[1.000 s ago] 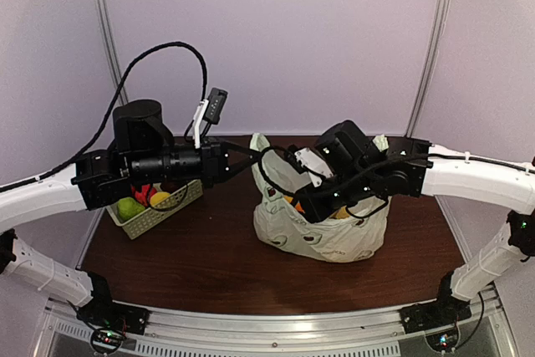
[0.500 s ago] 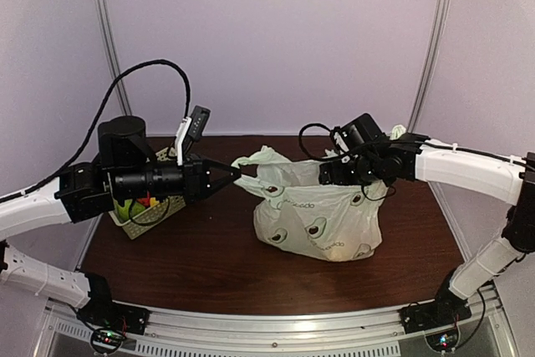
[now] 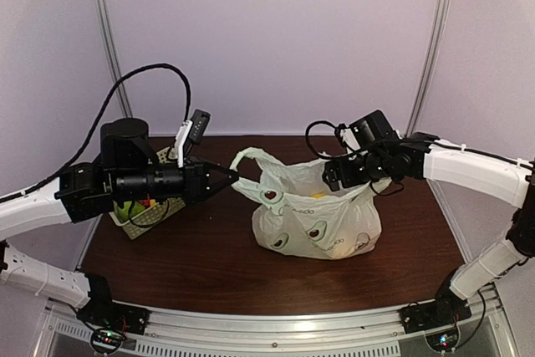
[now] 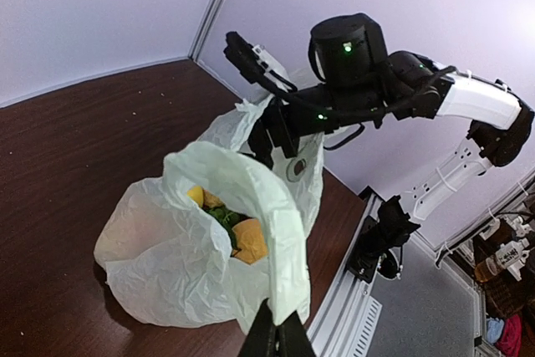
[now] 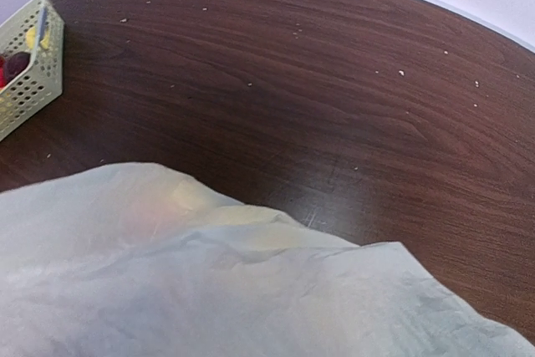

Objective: Untie the knot of the plastic bag and take out the fruit
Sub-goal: Open the bag opening for the takeout bag.

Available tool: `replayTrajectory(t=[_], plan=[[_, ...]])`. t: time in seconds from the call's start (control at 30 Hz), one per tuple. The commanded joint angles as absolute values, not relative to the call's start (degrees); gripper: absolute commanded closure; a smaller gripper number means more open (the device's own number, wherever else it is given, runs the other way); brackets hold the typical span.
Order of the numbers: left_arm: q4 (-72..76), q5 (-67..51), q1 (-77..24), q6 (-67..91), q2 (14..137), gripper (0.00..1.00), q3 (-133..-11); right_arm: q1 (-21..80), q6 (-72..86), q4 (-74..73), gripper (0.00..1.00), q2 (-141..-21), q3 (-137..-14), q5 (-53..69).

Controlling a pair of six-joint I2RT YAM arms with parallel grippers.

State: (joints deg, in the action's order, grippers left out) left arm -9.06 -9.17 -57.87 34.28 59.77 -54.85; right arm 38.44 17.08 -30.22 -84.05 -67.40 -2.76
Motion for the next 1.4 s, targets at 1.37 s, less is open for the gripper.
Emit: replayTrajectory(t=[1.37], plan=[[2.72, -18.27, -53.96, 33.17, 60.38, 1.0, -49.67, 71.8, 24.81, -34.49, 0.02, -76.95, -81.02, -23.04]])
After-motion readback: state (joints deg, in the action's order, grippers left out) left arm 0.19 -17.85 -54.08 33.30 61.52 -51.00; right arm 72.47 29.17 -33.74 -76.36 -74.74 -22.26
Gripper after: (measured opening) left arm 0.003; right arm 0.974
